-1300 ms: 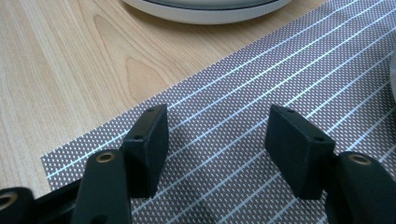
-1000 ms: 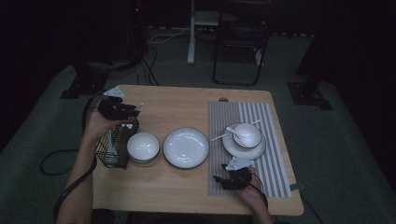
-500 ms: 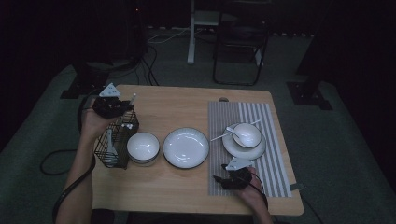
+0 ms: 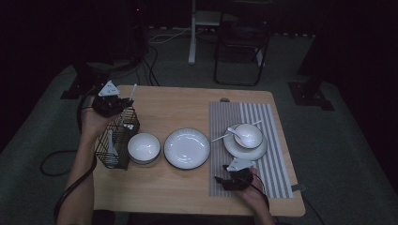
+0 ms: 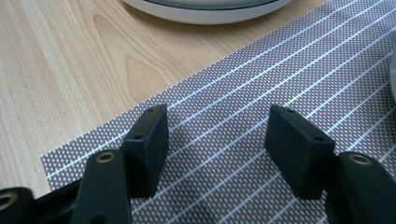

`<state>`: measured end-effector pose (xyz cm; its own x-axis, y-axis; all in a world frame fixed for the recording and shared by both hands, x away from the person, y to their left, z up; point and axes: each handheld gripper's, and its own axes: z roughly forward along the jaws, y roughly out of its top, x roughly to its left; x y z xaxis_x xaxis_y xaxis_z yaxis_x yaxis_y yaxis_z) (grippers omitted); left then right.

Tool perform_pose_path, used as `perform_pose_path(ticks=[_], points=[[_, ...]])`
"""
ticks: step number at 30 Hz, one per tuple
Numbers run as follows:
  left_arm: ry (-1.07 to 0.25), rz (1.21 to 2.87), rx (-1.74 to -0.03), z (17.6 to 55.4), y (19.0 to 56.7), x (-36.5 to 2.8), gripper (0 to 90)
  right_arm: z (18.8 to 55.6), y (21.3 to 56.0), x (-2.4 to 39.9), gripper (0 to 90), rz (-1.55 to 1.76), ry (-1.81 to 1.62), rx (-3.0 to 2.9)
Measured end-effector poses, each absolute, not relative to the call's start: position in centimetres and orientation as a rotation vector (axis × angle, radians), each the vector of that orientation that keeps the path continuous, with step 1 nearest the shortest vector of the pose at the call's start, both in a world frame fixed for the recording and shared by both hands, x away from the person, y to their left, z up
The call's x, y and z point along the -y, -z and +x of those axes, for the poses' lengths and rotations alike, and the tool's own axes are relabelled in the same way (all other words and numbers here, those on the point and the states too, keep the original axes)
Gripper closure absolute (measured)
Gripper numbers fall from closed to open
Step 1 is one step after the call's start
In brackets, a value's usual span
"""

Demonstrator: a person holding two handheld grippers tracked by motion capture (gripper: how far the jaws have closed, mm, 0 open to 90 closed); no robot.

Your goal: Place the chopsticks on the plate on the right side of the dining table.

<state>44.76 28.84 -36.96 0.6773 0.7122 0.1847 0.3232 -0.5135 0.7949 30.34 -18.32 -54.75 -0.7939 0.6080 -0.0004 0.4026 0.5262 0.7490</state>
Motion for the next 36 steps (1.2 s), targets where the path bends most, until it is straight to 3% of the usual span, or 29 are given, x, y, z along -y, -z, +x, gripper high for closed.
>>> perform_pose_path(ticks=[36], points=[[-0.69, 2.017, -0.594, 43.2, 29.7, -25.8, 84.8, 30.3, 54.8, 18.3, 39.3, 0.85, -1.128, -2.507]])
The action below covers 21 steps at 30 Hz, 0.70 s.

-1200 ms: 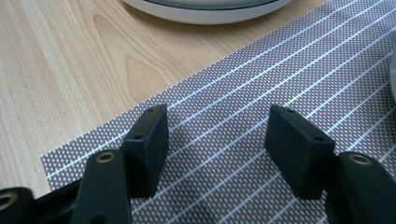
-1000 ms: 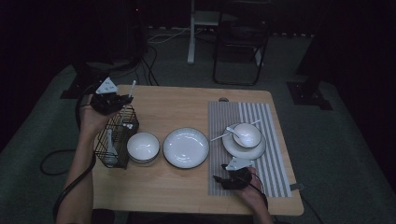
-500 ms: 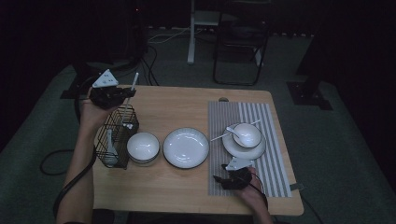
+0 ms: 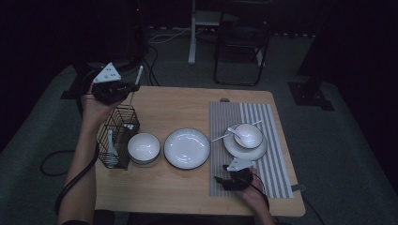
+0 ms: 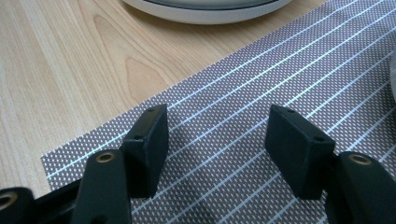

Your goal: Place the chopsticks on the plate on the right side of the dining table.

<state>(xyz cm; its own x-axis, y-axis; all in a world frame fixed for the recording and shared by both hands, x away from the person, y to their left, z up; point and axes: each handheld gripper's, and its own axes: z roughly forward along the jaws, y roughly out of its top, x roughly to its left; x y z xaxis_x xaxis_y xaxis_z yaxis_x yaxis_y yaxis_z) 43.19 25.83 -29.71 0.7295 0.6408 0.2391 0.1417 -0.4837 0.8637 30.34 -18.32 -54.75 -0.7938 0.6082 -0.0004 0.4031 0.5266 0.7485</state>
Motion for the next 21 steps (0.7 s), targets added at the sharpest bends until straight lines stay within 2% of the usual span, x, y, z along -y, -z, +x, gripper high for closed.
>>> perform_pose_path(ticks=[12, 21], points=[[-0.668, 1.991, -0.534, 43.3, 28.1, -23.8, 84.7, 30.3, 54.8, 18.3, 39.3, 0.848, -1.128, -2.507], [-0.612, 1.984, -0.524, 43.4, 28.9, -22.7, 84.8, 30.3, 54.7, 18.3, 39.2, 0.849, -1.128, -2.507]])
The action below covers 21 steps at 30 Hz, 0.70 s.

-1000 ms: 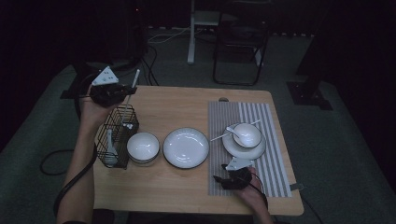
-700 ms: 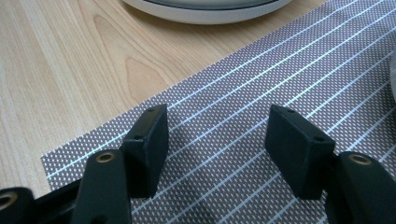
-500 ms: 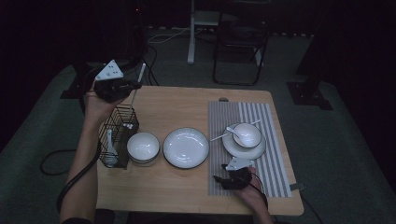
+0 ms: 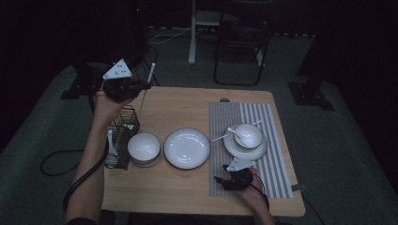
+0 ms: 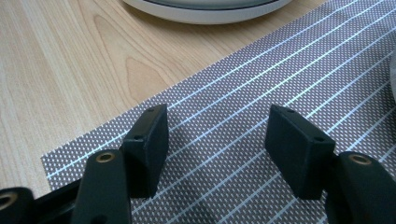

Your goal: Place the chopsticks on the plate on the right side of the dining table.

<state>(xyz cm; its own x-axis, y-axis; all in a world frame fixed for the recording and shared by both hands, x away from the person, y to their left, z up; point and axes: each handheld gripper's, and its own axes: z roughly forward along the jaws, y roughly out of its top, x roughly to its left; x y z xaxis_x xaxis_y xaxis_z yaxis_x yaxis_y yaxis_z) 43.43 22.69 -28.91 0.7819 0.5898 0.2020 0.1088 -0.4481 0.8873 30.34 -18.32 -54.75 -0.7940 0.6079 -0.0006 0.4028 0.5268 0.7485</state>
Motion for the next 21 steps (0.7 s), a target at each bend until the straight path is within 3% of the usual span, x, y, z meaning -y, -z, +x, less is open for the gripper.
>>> perform_pose_path(ticks=[21], points=[[-0.529, 1.995, -0.477, 42.6, 30.4, -19.2, 84.7, 30.3, 54.8, 18.3, 38.4, 0.852, -1.126, -2.504]])
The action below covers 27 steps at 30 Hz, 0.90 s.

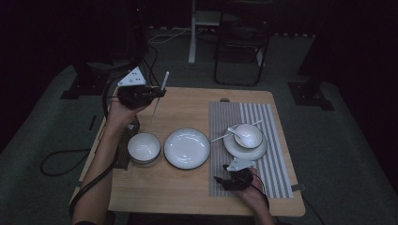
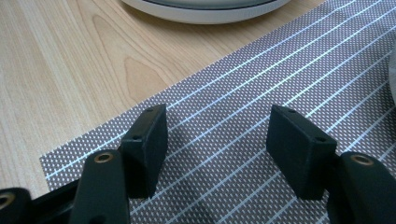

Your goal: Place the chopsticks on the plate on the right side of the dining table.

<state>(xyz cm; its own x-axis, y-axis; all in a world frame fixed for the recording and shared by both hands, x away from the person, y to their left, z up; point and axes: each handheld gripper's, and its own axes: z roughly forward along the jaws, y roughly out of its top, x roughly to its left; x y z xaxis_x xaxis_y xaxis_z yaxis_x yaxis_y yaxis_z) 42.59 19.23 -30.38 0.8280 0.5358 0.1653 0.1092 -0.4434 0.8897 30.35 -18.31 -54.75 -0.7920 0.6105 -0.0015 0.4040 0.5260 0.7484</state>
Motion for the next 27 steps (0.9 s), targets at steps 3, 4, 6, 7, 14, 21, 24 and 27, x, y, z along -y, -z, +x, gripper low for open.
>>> perform_pose_path(ticks=[3, 4, 6, 7, 14, 21, 24, 27], points=[[-0.526, 2.005, -0.468, 42.5, 30.4, -18.7, 84.7, 30.3, 54.8, 18.3, 38.4, 0.851, -1.125, -2.504], [-0.524, 2.004, -0.466, 42.4, 30.4, -18.5, 84.6, 30.3, 54.8, 18.3, 38.4, 0.851, -1.125, -2.504], [-0.52, 2.005, -0.462, 42.3, 30.4, -18.1, 84.7, 30.3, 54.8, 18.3, 38.3, 0.851, -1.125, -2.504], [-0.517, 2.004, -0.46, 42.2, 30.4, -17.9, 84.6, 30.3, 54.8, 18.3, 38.1, 0.851, -1.125, -2.504], [-0.5, 2.009, -0.446, 42.1, 30.5, -16.9, 84.6, 30.3, 54.8, 18.3, 37.6, 0.855, -1.124, -2.502], [-0.485, 1.996, -0.444, 41.7, 30.5, -16.2, 84.6, 30.3, 54.8, 18.3, 37.6, 0.856, -1.124, -2.501], [-0.482, 1.997, -0.439, 41.5, 30.6, -15.9, 84.6, 30.4, 54.8, 18.3, 37.6, 0.851, -1.123, -2.501], [-0.48, 1.999, -0.432, 41.4, 30.6, -15.7, 84.6, 30.4, 54.8, 18.3, 37.5, 0.852, -1.123, -2.501]])
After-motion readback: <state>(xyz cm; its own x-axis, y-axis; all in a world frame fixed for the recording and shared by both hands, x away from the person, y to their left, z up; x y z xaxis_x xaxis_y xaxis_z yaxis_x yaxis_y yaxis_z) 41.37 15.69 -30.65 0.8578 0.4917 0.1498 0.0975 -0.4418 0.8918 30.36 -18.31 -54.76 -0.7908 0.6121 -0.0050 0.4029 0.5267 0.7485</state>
